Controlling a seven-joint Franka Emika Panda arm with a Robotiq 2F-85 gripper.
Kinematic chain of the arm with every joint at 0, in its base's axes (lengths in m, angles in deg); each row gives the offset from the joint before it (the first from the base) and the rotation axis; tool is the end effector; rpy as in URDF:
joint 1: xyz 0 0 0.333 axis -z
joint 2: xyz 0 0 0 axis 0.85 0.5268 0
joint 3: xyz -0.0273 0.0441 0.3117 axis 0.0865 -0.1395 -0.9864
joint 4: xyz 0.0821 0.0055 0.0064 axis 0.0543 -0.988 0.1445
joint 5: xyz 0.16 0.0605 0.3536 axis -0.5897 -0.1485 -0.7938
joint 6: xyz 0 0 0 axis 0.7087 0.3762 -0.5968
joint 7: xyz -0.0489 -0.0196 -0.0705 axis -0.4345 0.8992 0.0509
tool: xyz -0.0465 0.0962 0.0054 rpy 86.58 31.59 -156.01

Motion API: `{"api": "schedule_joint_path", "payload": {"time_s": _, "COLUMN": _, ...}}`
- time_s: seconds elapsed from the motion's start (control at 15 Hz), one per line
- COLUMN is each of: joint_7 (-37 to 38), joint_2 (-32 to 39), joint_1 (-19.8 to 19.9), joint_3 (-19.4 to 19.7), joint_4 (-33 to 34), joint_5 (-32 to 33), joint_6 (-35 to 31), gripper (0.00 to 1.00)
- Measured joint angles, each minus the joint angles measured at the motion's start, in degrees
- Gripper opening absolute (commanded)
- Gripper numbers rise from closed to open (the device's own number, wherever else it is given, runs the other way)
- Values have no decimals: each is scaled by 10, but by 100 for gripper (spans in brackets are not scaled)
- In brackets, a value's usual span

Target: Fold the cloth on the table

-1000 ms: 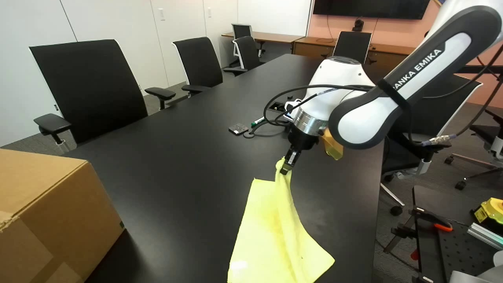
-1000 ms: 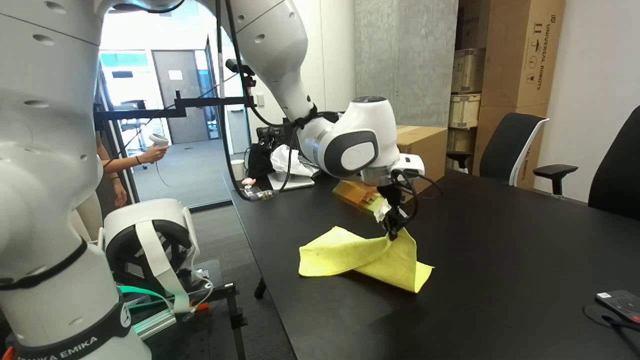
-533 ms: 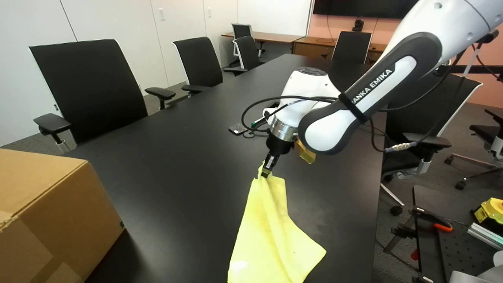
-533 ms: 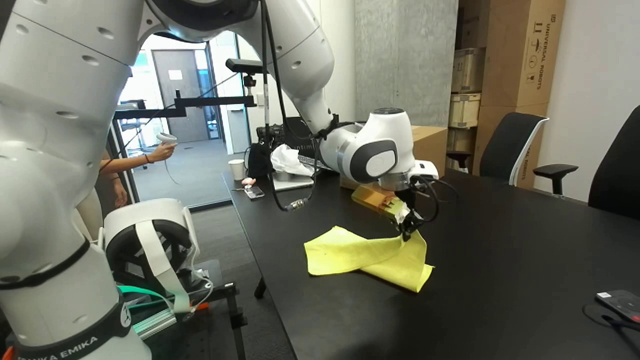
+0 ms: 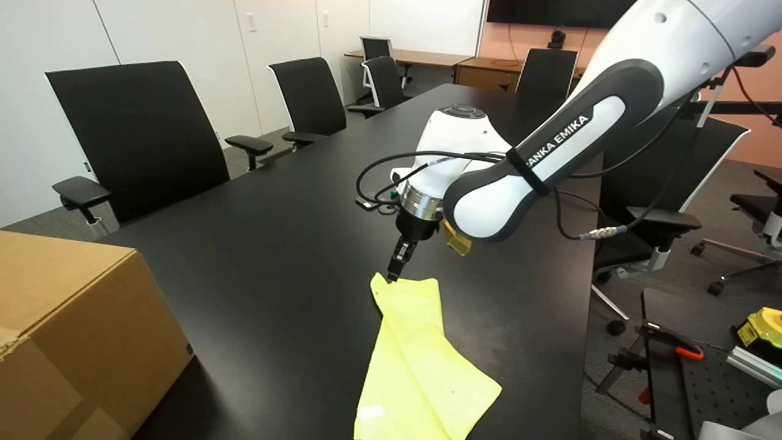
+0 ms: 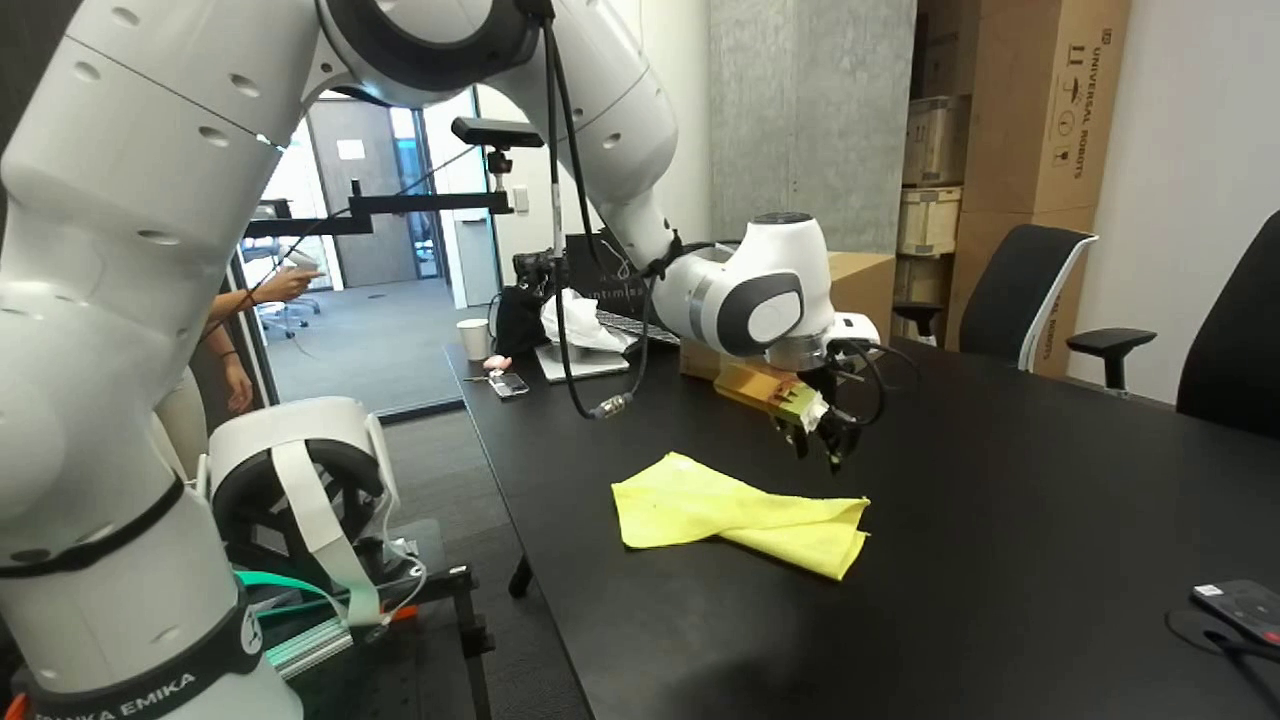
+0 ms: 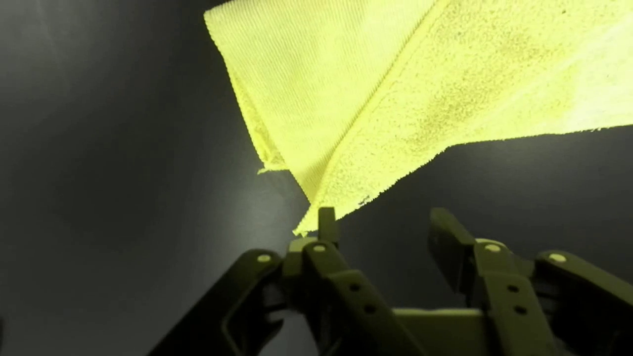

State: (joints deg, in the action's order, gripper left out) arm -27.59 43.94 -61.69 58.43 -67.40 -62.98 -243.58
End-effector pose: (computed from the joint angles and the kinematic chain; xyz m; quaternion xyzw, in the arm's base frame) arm 0.6524 0.0762 0.2098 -0.9839 -0.1190 -0.1331 0.0068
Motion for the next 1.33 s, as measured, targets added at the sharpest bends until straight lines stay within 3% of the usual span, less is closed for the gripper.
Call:
{"api": "schedule_joint_path", "payload": {"time_s": 0.13, "joint_7": 4, "joint_2": -5, "joint_1": -8, "joint_3": 10, "joint_4": -5, "joint_5": 12, "joint_6": 23, "gripper": 99}}
{"api": "schedule_joint_path", "payload": {"time_s": 0.33, "joint_7": 5, "joint_2": -29, "joint_1": -9, "joint_3": 12, "joint_4": -50, "joint_5": 18, "joint_6": 53, "gripper": 100}}
{"api": "schedule_joint_path", "payload": {"time_s": 0.73, "joint_7": 12, "joint_2": -131, "joint_1": -24, "joint_3": 6, "joint_4": -237, "joint_5": 20, "joint_6": 70, "gripper": 100}}
{"api": "schedule_joint_path", "payload": {"time_s": 1.07, "joint_7": 43, "joint_2": -187, "joint_1": -47, "joint_3": -18, "joint_4": -354, "joint_5": 20, "joint_6": 30, "gripper": 100}}
{"api": "schedule_joint_path", "payload": {"time_s": 1.33, "joint_7": 63, "joint_2": -193, "joint_1": -60, "joint_3": -35, "joint_4": -401, "joint_5": 20, "joint_6": -35, "gripper": 100}}
